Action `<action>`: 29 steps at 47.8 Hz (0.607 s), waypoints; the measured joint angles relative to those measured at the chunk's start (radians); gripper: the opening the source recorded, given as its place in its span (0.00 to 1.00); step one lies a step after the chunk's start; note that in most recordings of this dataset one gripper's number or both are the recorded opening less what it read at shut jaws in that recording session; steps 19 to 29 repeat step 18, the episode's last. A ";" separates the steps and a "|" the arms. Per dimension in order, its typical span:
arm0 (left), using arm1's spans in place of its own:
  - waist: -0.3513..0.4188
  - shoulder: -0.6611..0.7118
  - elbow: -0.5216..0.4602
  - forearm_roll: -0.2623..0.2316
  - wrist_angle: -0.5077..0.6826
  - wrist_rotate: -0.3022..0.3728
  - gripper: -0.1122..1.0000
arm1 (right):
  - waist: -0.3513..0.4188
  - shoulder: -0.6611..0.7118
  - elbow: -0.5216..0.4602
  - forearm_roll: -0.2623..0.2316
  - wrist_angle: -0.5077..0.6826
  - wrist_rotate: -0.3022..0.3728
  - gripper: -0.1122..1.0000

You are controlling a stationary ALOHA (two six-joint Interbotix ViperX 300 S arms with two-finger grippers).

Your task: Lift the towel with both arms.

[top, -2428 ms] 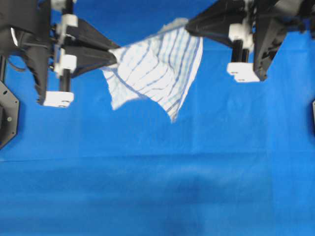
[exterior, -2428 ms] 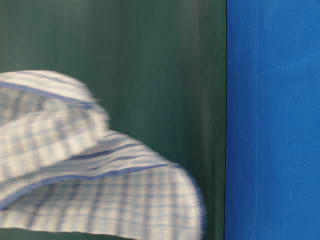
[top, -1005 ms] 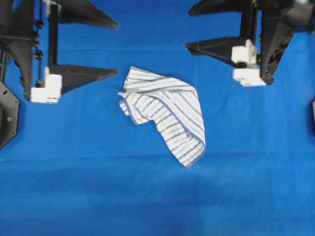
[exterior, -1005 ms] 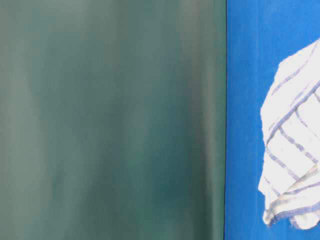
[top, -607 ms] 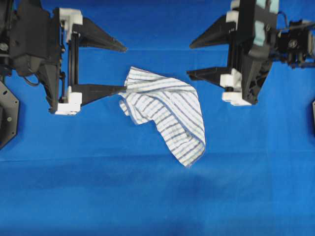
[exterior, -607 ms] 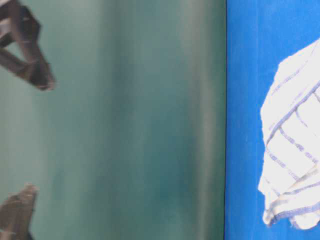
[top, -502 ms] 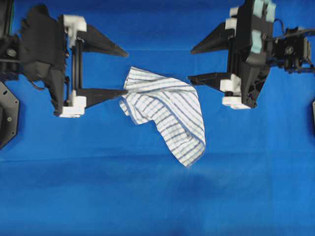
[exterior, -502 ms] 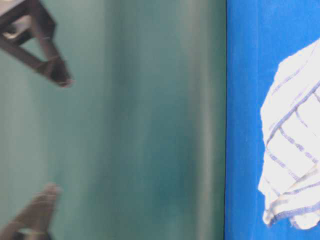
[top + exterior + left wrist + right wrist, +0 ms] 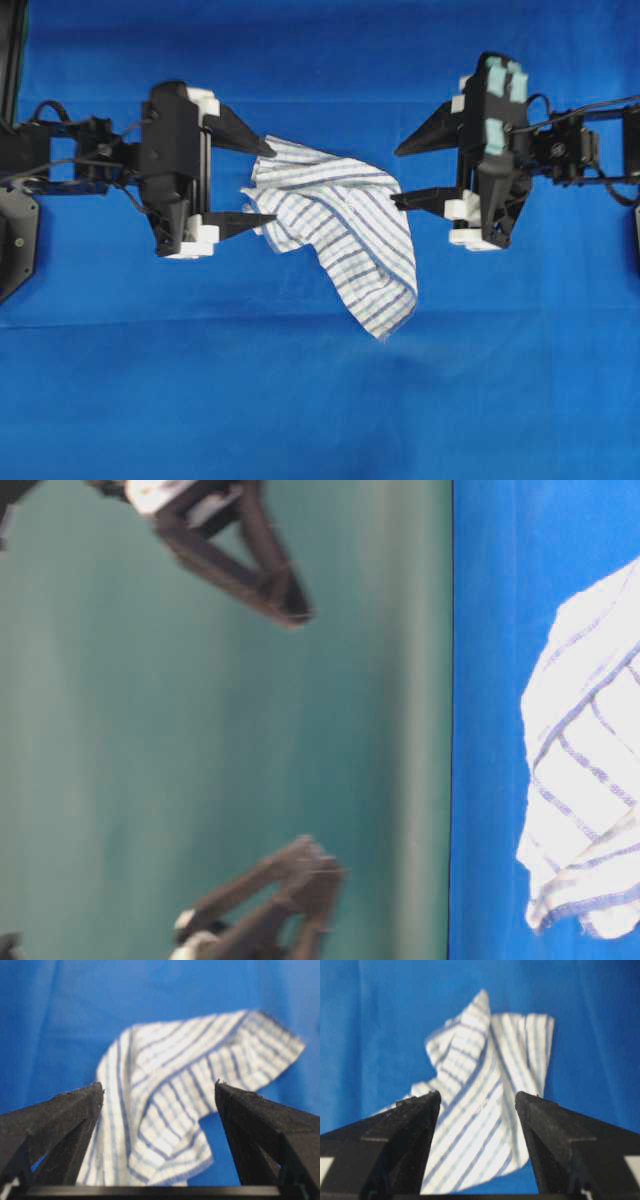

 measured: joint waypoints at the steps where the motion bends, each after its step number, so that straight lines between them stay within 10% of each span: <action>1: 0.000 0.009 0.003 0.000 -0.005 0.000 0.90 | 0.000 0.006 0.006 0.000 -0.006 0.002 0.68; 29: 0.000 0.181 0.029 -0.002 -0.094 -0.002 0.89 | 0.002 0.129 0.055 -0.002 -0.097 0.011 0.68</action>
